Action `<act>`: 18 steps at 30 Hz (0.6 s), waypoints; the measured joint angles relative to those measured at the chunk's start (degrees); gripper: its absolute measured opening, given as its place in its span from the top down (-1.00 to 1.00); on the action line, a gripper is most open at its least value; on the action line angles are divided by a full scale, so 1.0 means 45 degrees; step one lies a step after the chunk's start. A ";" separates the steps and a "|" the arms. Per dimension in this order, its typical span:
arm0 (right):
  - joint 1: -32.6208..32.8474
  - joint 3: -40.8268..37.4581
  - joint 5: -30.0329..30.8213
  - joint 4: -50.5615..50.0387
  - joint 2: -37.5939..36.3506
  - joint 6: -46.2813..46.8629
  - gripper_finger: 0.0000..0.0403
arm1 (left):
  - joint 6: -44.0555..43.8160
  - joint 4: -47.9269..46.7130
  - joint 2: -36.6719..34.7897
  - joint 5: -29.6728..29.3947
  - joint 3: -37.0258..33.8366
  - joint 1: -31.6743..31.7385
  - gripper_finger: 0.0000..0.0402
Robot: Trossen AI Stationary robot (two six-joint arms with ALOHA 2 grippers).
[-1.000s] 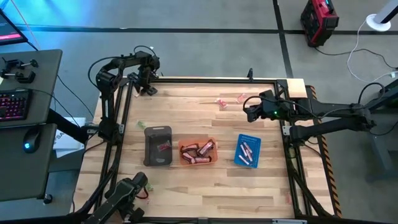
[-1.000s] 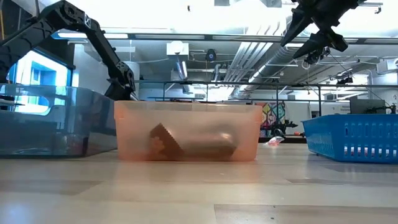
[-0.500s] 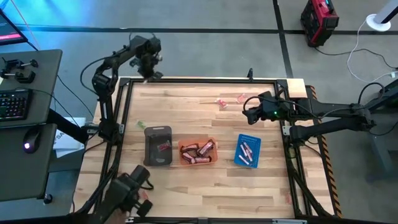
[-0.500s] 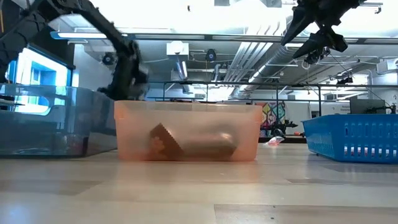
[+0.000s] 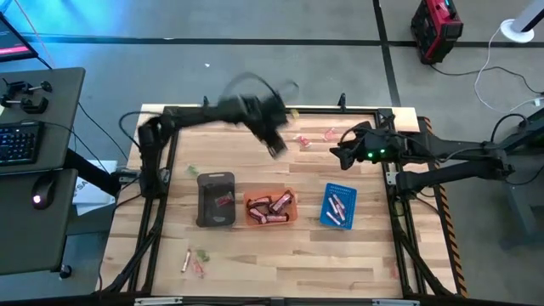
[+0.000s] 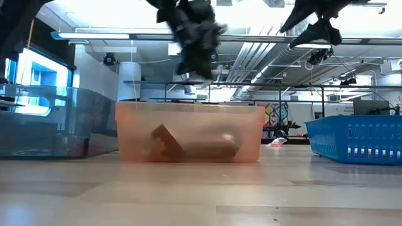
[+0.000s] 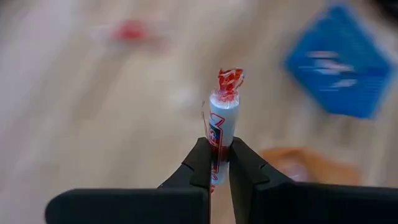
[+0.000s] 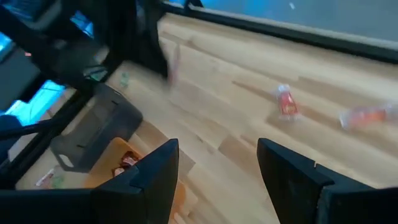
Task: Sort candy by brand, put in halloween buckets
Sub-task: Put the white candy stick into the blue bin
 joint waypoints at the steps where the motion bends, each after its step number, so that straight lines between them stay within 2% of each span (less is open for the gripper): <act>1: 0.0000 0.0113 0.0002 0.0037 -0.0079 -0.0234 -0.05 | -0.0459 0.0661 0.0226 0.0007 0.0000 -0.0657 0.97; 5: 0.0000 0.0672 0.0007 0.0200 -0.0652 -0.1206 -0.05 | -0.2387 0.4038 0.1269 -0.0045 0.0000 -0.2622 0.97; 10: 0.0000 0.1436 0.0390 0.0283 -0.1417 -0.2152 -0.05 | -0.4124 0.8690 0.2707 0.0321 0.0000 -0.4069 0.97; 15: 0.0000 0.1633 0.0697 0.0328 -0.1908 -0.2673 -0.05 | -0.3746 1.3008 0.3911 0.0186 0.0005 -0.4809 0.91; 18: 0.0000 0.1633 0.0705 0.0300 -0.1992 -0.2467 -0.05 | -0.3013 1.4210 0.4480 -0.0352 0.0010 -0.5044 0.80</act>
